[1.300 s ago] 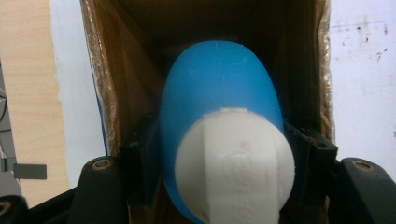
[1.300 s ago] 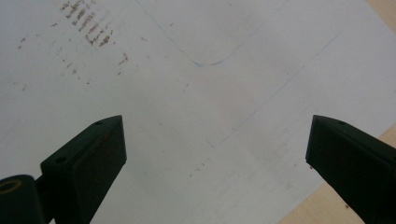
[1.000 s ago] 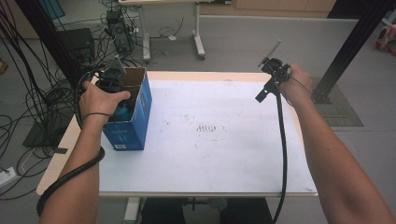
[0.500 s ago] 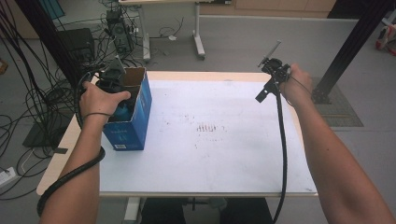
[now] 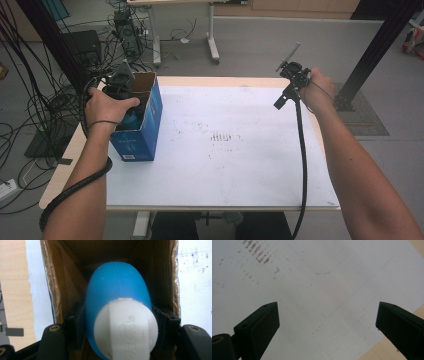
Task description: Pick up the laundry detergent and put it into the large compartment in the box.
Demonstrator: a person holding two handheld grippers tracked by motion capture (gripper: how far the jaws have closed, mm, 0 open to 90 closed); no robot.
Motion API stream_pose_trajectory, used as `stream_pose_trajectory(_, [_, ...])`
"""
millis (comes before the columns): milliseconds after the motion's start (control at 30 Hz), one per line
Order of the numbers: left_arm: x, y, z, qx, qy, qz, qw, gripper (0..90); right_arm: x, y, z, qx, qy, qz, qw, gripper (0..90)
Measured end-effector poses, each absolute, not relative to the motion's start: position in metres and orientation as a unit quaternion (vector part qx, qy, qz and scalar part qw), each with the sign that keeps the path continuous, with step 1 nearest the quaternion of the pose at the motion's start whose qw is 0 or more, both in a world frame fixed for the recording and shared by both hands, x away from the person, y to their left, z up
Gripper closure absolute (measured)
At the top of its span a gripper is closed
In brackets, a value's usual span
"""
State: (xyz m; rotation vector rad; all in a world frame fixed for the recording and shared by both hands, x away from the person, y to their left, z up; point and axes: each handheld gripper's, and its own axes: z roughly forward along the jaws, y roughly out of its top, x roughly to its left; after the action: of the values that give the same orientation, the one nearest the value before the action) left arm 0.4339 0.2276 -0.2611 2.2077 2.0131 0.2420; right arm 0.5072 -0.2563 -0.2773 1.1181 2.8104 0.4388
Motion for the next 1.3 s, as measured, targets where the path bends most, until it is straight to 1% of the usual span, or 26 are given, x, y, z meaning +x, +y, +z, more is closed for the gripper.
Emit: stream_pose_trajectory(1300, [0.4331,0.2283,-0.2615,0.734,0.671,0.08,0.073,37.7,0.5069,-0.2567,-0.2772,0.367,0.918,0.144,0.042,4.7])
